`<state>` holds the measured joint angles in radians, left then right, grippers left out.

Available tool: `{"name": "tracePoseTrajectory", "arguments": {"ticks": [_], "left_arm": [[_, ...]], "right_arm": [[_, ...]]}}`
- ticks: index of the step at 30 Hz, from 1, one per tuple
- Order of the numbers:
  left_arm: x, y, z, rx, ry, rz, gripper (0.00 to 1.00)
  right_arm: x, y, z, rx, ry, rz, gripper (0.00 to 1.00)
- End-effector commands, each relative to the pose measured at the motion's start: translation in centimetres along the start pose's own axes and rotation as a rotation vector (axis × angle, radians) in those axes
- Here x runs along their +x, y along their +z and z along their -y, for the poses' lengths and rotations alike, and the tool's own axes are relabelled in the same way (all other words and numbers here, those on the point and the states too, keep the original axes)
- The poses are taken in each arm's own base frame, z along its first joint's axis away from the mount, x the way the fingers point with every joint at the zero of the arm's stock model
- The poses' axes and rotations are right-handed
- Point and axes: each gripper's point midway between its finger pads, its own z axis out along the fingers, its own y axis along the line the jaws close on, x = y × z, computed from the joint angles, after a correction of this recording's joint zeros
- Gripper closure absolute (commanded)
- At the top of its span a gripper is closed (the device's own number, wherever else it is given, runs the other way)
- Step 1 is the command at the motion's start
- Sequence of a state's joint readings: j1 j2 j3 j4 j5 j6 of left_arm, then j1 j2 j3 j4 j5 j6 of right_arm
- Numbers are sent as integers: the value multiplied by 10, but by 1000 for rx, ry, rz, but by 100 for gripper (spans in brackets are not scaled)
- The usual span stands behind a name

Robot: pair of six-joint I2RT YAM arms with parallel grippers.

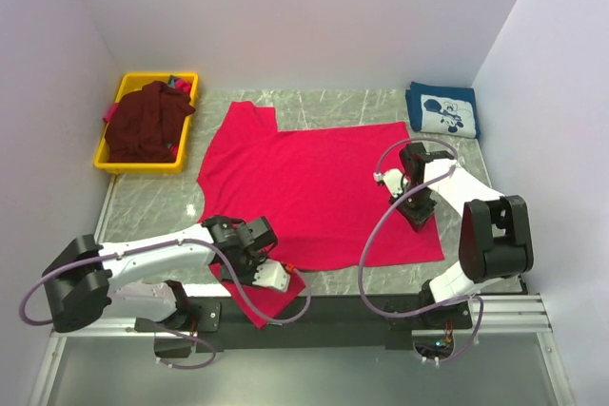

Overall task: Fold and stack the t-shirts
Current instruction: Fold the tshirt

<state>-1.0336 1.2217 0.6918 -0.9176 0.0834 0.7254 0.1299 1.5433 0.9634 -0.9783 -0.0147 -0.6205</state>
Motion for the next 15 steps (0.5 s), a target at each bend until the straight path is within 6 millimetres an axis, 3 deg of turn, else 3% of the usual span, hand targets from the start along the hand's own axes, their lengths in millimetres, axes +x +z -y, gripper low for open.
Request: {"name": "tracePoseTrajectory", "arguments": {"ticks": [1, 2, 5, 6, 9, 13, 15], "left_arm": [[-11, -27, 18, 105, 79, 81, 62], [-18, -35, 14, 90, 54, 127, 62], [-29, -70, -34, -30, -121, 285, 62], [-11, -73, -60, -74, -240, 299, 63], [24, -72, -110, -162, -442, 318, 63], [55, -58, -140, -213, -597, 299, 61], [68, -45, -143, -199, -643, 269, 60]], "right_arm": [[0, -16, 6, 35, -13, 28, 78], [0, -15, 6, 35, -13, 31, 78], [3, -10, 4, 35, -8, 31, 78], [0, -7, 6, 43, -5, 40, 78], [-3, 3, 14, 73, 19, 28, 79], [-2, 18, 25, 119, 16, -11, 79], [-2, 25, 27, 125, 8, -22, 79]]}}
